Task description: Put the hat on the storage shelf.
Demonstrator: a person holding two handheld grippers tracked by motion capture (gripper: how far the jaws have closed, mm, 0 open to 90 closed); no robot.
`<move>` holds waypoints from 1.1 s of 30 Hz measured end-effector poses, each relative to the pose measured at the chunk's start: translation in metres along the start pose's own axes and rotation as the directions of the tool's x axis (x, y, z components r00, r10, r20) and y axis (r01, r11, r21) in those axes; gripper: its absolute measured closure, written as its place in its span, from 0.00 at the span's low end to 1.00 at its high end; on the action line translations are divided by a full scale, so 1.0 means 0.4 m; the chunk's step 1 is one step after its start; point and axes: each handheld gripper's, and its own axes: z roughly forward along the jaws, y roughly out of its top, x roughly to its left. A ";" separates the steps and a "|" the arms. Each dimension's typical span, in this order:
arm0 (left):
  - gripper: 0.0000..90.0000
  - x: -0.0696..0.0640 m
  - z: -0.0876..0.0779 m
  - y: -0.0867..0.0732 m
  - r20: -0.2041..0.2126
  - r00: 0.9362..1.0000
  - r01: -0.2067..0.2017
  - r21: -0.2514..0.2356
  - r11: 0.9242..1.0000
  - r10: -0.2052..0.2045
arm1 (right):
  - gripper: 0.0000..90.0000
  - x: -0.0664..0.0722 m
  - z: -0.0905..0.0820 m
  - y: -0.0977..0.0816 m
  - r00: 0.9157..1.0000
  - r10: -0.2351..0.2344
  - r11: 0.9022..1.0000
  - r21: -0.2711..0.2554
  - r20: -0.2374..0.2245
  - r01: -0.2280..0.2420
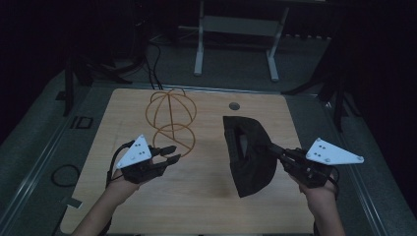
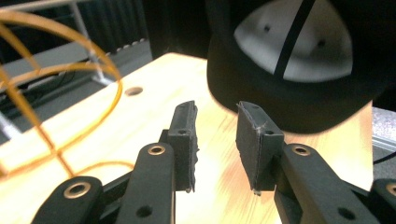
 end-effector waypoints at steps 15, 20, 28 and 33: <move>0.72 0.025 -0.084 -0.145 -0.102 0.987 0.124 0.002 0.992 -0.123 | 0.99 -0.035 0.050 0.072 0.994 -0.029 0.999 -0.011 0.104 0.030; 0.72 0.030 -0.091 -0.191 -0.132 0.979 0.154 -0.008 0.988 -0.154 | 0.99 -0.048 0.087 0.097 0.994 -0.029 0.999 -0.018 0.104 0.031; 0.61 0.029 -0.095 -0.251 -0.159 0.968 0.194 -0.009 0.981 -0.193 | 0.99 -0.063 0.163 0.155 0.995 -0.028 0.999 -0.014 0.091 0.029; 0.39 0.021 -0.088 -0.287 -0.189 0.956 0.228 -0.006 0.974 -0.225 | 0.99 -0.064 0.201 0.186 0.996 -0.027 1.000 -0.009 0.083 0.027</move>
